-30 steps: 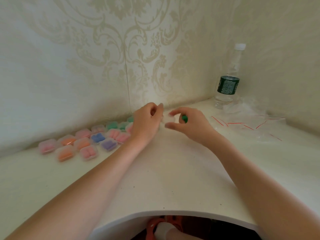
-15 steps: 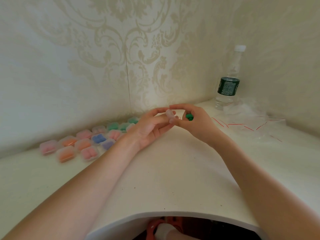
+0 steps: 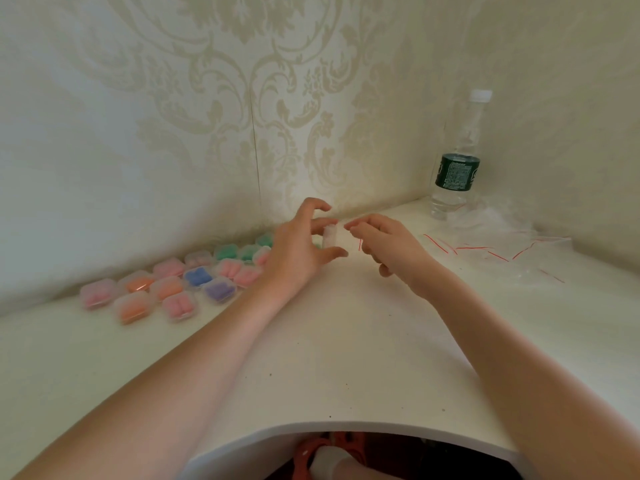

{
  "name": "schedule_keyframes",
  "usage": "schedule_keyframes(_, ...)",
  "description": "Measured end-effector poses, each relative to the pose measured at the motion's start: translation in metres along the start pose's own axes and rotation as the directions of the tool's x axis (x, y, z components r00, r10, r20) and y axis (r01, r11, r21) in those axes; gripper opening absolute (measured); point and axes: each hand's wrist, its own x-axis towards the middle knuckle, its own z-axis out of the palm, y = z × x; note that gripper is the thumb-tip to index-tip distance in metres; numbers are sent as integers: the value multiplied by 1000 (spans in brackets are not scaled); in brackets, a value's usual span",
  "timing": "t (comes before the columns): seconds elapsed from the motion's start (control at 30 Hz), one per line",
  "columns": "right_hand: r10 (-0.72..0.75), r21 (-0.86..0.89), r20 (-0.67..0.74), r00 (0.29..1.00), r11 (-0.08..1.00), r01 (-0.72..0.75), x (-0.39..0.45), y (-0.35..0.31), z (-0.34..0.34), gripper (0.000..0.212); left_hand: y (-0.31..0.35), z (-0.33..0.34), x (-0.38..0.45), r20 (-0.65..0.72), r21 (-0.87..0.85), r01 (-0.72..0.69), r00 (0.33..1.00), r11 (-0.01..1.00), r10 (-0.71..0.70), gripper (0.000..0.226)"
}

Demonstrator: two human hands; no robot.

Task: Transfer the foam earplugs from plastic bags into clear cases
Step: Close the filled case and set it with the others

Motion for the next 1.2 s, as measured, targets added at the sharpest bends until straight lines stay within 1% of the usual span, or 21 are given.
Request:
schedule_keyframes(0.03, 22, -17, 2, 1000, 1000, -22, -1, -1, 1, 22, 1, 2, -1, 14, 84, -80, 997, 993, 79, 65)
schedule_keyframes(0.1, 34, -46, 16, 999, 998, -33, -2, 0, 3, 30, 4, 6, -2, 54, 150, -192, 981, 970, 186, 63)
schedule_keyframes(0.17, 53, -11, 32, 998, 999, -52, -2, 0, 4, 37, 6, 9, -3, 81, 182, -257, 966, 949, 246, 57)
schedule_keyframes(0.2, 66, 23, 40, 997, 998, -67, -1, 0, 4, 37, 5, 10, -3, 82, 185, -274, 961, 944, 263, 55)
schedule_keyframes(0.3, 59, 90, 58, 997, 994, -64, 1, 0, 1, 28, 1, 10, 0, 61, 143, -267, 963, 953, 261, 54)
schedule_keyframes(0.4, 38, 77, 61, 997, 996, -43, 2, 5, -1, 31, 1, 9, 0, 62, 167, -230, 973, 959, 223, 54)
schedule_keyframes(0.47, 21, 86, 61, 998, 996, -26, 2, 7, -1, 33, 2, 9, -1, 33, 162, -206, 979, 965, 203, 49)
schedule_keyframes(0.5, -3, 76, 45, 999, 997, 0, 1, 8, -1, 31, 4, 10, -1, 7, 99, -170, 985, 981, 170, 44)
schedule_keyframes(0.57, -104, 11, -23, 994, 994, 104, 1, 8, -4, 23, 9, 10, -2, -34, -130, -10, 999, 991, 6, 31)
schedule_keyframes(0.63, -229, -25, -46, 972, 973, 228, 0, 7, -7, 23, 12, 8, -2, 33, -346, 182, 983, 920, -182, 24)
schedule_keyframes(0.7, -273, -10, -16, 962, 962, 273, -2, 6, -8, 28, 10, 7, -3, 137, -464, 299, 954, 834, -266, 23)
schedule_keyframes(0.77, -260, -35, -7, 966, 965, 260, -1, 8, -4, 30, 9, 5, -3, 167, -499, 336, 942, 799, -291, 25)
schedule_keyframes(0.87, -247, -107, -47, 968, 965, 241, 3, 15, 1, 31, 6, 5, -3, 169, -432, 316, 948, 845, -269, 31)
schedule_keyframes(0.9, -255, -136, -69, 965, 960, 244, 4, 16, 1, 30, 5, 6, -3, 196, -410, 318, 946, 855, -257, 36)
schedule_keyframes(0.93, -266, -168, -89, 960, 954, 249, 5, 17, 0, 28, 4, 6, -3, 250, -418, 338, 935, 843, -251, 41)
schedule_keyframes(0.97, -279, -197, -106, 954, 947, 255, 5, 18, -1, 28, 5, 5, -3, 314, -464, 375, 917, 803, -246, 44)
schedule_keyframes(1.0, -294, -222, -116, 949, 939, 264, 6, 18, -3, 28, 7, 4, -2, 379, -536, 427, 892, 728, -245, 41)
schedule_keyframes(1.07, -318, -256, -118, 941, 925, 281, 5, 18, -4, 31, 14, 0, 1, 464, -670, 538, 841, 512, -277, 23)
schedule_keyframes(1.1, -331, -268, -111, 937, 918, 293, 5, 17, -4, 31, 16, -2, 3, 475, -704, 567, 823, 427, -310, 16)
schedule_keyframes(1.13, -349, -283, -98, 932, 908, 310, 4, 16, -3, 30, 16, -3, 4, 467, -718, 572, 818, 397, -336, 12)
schedule_keyframes(1.2, -386, -333, -60, 920, 877, 346, 3, 15, -1, 31, 11, -3, 4, 438, -715, 557, 828, 423, -350, 11)
